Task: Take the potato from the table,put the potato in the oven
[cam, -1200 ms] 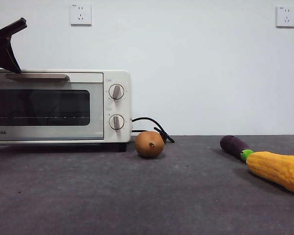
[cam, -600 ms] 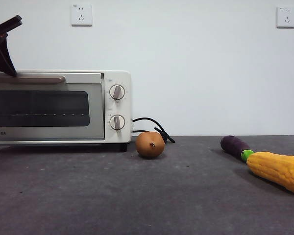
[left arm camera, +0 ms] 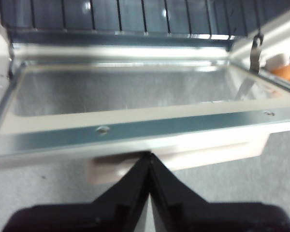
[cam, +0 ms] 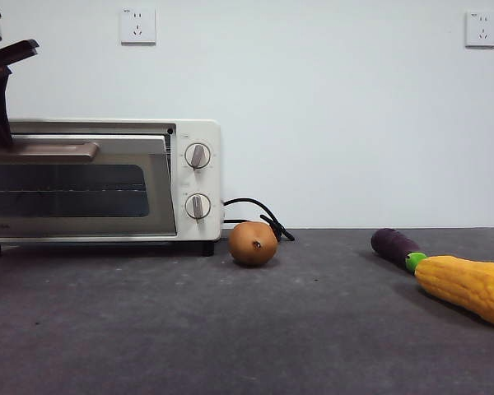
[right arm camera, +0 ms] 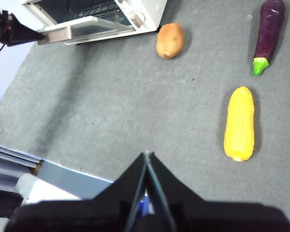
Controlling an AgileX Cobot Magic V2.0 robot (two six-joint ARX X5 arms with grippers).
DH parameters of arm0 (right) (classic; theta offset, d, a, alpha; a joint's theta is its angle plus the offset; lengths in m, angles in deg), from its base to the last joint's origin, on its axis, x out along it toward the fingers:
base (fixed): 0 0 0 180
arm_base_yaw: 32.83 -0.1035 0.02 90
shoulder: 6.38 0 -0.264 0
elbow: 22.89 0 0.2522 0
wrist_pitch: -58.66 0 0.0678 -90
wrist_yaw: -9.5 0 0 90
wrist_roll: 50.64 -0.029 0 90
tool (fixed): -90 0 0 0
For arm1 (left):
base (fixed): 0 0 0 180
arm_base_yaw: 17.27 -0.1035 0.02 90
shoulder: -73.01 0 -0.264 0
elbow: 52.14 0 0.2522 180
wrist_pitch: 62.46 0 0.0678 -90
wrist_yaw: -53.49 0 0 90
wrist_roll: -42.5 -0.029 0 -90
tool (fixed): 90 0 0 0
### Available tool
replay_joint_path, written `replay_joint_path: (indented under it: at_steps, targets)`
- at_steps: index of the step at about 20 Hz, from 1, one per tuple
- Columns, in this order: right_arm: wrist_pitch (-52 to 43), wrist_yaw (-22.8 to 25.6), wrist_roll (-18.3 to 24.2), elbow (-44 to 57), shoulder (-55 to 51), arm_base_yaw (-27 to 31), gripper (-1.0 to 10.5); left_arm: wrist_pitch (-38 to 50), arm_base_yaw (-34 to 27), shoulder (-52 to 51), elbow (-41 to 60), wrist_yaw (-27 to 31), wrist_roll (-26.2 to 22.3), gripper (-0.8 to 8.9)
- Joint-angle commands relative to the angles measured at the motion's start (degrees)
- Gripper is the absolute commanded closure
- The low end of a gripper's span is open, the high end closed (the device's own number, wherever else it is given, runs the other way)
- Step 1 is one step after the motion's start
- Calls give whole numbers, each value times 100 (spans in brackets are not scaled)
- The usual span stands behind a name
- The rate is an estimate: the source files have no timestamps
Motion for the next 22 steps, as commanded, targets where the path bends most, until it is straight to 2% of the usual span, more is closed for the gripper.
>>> replay_joint_path:
  at_steps: [1,7,10,13,15,22]
  targets:
    - [20,2,61,-26,-13,-2,947,184,138,363,208,264,-109,819]
    - [162,295,68,-26,-13,-2,947,59,356,363,216,544,-111,819]
    - [273,306,179,-26,-13,-2,947,15,413,374,219,629,-111,819]
    - [310,387,195,-26,-13,-2,947,-37,511,374,284,986,-142,819]
    - [306,385,192,-26,-13,-2,947,-24,544,374,490,977,-149,819]
    - [313,385,190,-26,-13,-2,947,925,656,374,1563,973,-118,819]
